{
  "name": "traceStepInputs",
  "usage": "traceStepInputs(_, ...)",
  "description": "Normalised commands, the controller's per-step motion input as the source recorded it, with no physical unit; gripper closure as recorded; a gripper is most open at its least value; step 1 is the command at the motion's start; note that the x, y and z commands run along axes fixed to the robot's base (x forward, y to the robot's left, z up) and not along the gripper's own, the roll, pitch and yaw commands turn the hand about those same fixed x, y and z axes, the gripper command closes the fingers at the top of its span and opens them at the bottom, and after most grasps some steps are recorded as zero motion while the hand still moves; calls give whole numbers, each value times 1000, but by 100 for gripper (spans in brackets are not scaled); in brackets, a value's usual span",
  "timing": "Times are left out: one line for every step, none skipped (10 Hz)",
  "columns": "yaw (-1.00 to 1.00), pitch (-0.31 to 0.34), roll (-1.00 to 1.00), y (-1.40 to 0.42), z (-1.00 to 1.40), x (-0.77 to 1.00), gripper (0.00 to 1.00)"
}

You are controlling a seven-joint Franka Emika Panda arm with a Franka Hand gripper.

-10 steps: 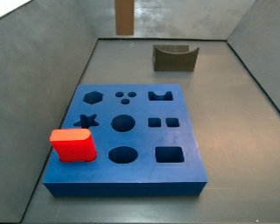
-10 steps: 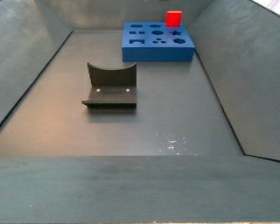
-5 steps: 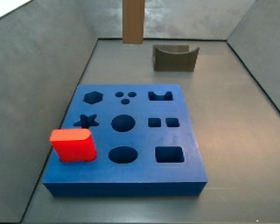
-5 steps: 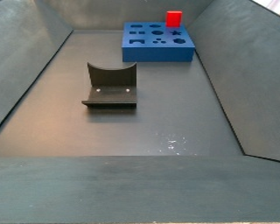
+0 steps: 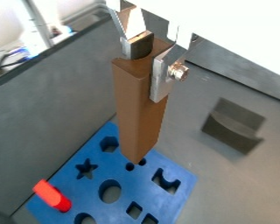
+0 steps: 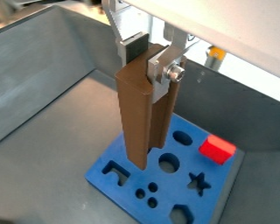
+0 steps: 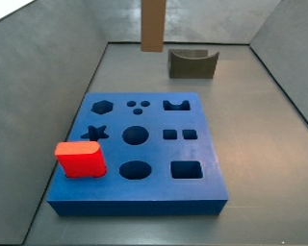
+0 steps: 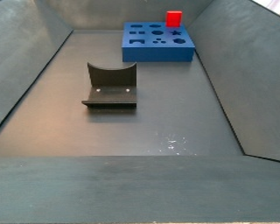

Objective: Pick up the arch object. Move up. Move to above the board. Insert the arch object.
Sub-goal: Insert the arch object.

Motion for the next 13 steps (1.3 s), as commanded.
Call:
traceStepInputs(-789, 0, 59, 0, -217, 174, 100)
traceStepInputs(-803, 0, 79, 0, -269, 174, 100)
traceStepInputs(-866, 0, 89, 0, -311, 114, 100)
traceStepInputs(-889, -30, 100, 0, -363, 157, 100)
traceStepInputs(-897, -37, 107, 0, -434, 154, 100)
traceStepInputs(-1000, -46, 104, 0, -471, 0, 100)
traceStepInputs(-1000, -36, 64, 0, -411, 0, 100)
traceStepInputs(-1000, -13, 6, 0, -277, 0, 100)
traceStepInputs(-1000, -6, 0, 0, -214, 0, 100)
traceStepInputs(-1000, -17, 0, 0, -169, 0, 100)
traceStepInputs(-1000, -20, 0, 0, -163, 0, 100)
traceStepInputs(-1000, -20, 0, 0, -163, 0, 100)
traceStepInputs(-1000, -17, 0, 0, -166, 0, 100)
